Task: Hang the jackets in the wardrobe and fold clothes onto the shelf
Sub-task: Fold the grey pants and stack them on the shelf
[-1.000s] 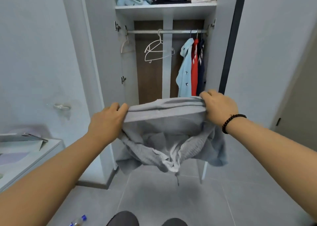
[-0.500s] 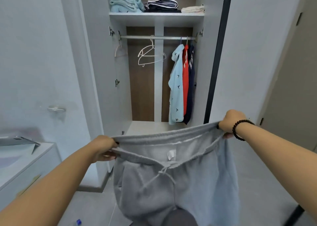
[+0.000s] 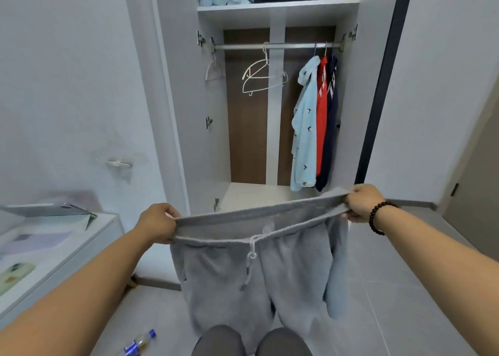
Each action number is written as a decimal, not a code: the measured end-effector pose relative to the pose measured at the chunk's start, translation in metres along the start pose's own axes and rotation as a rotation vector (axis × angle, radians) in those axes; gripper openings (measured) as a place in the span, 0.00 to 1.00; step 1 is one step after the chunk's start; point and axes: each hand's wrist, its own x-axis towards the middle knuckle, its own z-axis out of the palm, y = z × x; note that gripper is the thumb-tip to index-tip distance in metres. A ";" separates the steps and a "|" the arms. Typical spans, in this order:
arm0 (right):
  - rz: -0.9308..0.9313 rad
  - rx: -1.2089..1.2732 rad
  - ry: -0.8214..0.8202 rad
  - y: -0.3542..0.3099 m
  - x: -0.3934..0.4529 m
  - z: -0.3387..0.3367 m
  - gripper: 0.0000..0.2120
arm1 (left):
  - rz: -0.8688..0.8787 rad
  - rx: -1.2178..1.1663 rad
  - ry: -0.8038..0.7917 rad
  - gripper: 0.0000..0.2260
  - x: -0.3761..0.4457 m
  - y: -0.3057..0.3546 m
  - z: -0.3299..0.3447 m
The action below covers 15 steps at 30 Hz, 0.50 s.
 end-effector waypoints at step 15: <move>-0.401 -0.549 -0.342 0.148 -0.088 0.081 0.16 | 0.240 0.169 -0.485 0.17 -0.098 -0.145 0.051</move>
